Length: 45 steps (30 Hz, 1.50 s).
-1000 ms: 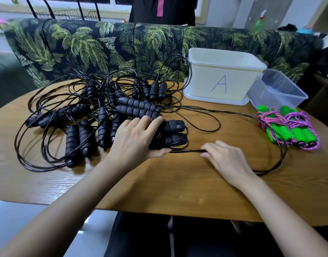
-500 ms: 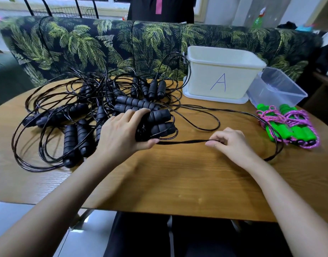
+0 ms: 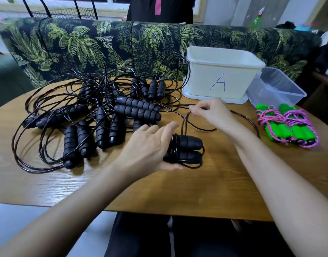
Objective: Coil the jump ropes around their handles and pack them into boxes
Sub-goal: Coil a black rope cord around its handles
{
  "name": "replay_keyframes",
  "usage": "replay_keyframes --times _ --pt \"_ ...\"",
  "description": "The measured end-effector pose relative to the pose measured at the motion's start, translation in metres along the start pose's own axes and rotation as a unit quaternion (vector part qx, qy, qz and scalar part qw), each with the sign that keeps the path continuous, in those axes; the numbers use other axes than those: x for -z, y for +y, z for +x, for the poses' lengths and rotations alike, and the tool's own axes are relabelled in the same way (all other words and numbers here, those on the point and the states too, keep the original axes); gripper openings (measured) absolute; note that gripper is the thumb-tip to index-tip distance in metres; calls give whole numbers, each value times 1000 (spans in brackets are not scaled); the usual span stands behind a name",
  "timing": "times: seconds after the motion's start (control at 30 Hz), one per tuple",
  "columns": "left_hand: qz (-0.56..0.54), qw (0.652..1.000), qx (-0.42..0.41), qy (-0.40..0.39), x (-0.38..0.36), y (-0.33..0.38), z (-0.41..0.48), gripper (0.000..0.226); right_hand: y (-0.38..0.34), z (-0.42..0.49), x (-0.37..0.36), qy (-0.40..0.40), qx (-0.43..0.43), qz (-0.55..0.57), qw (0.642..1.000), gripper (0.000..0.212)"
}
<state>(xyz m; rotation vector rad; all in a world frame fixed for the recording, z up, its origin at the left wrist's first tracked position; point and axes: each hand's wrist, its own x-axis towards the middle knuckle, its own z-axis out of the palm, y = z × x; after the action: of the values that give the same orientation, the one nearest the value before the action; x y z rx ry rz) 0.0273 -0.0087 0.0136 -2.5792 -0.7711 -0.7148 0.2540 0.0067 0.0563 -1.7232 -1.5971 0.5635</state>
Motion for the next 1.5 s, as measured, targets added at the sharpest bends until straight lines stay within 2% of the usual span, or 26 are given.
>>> replay_keyframes --times 0.1,0.2,0.3,0.47,0.57,0.7,0.9,1.0,1.1,1.13,1.17,1.23,1.27,1.3,1.37,1.43,1.5 --pt "27 998 51 3 -1 -1 2 80 -32 -15 4 50 60 30 996 24" --pt "86 994 65 -11 -2 0 4 79 -46 -45 -1 22 102 43 994 24" --pt "110 988 103 -30 0 2 10 86 -41 -68 -12 4 102 49 994 21" --pt "46 985 162 -45 3 -2 14 90 -30 -93 -21 -14 101 38 994 24" --pt "10 981 189 -51 5 -6 15 91 -25 -97 -18 -25 91 40 995 39" --pt "-34 978 204 -43 9 -8 16 96 -14 -98 -22 -74 28 78 994 26" --pt "-97 965 242 -8 15 1 14 99 -6 -95 -35 -122 -86 209 967 10" --pt "-121 958 260 -17 20 6 14 96 -4 -93 -46 -118 -137 258 949 9" --pt "-130 954 264 -51 24 4 16 102 -1 -88 -54 -79 -168 264 946 3" --pt "-132 953 263 -70 24 2 16 103 -1 -86 -54 -66 -167 264 948 8" --pt "-141 950 265 -91 25 -1 17 103 1 -84 -54 -51 -157 250 954 28" --pt "-177 937 269 -134 22 -8 15 101 7 -78 -53 1 -99 168 981 86" --pt "-212 924 276 -155 20 -12 15 101 8 -76 -50 23 -53 122 991 105" --pt "-254 909 284 -170 19 -15 15 101 7 -74 -47 30 8 76 997 116" --pt "-325 879 294 -187 16 -21 15 91 3 -69 -36 7 174 -57 983 112" --pt "-392 848 296 -197 17 -25 16 80 1 -60 -26 -15 325 -174 929 91" --pt "-475 802 293 -214 25 -26 20 64 0 -54 -20 -32 395 -217 892 73"
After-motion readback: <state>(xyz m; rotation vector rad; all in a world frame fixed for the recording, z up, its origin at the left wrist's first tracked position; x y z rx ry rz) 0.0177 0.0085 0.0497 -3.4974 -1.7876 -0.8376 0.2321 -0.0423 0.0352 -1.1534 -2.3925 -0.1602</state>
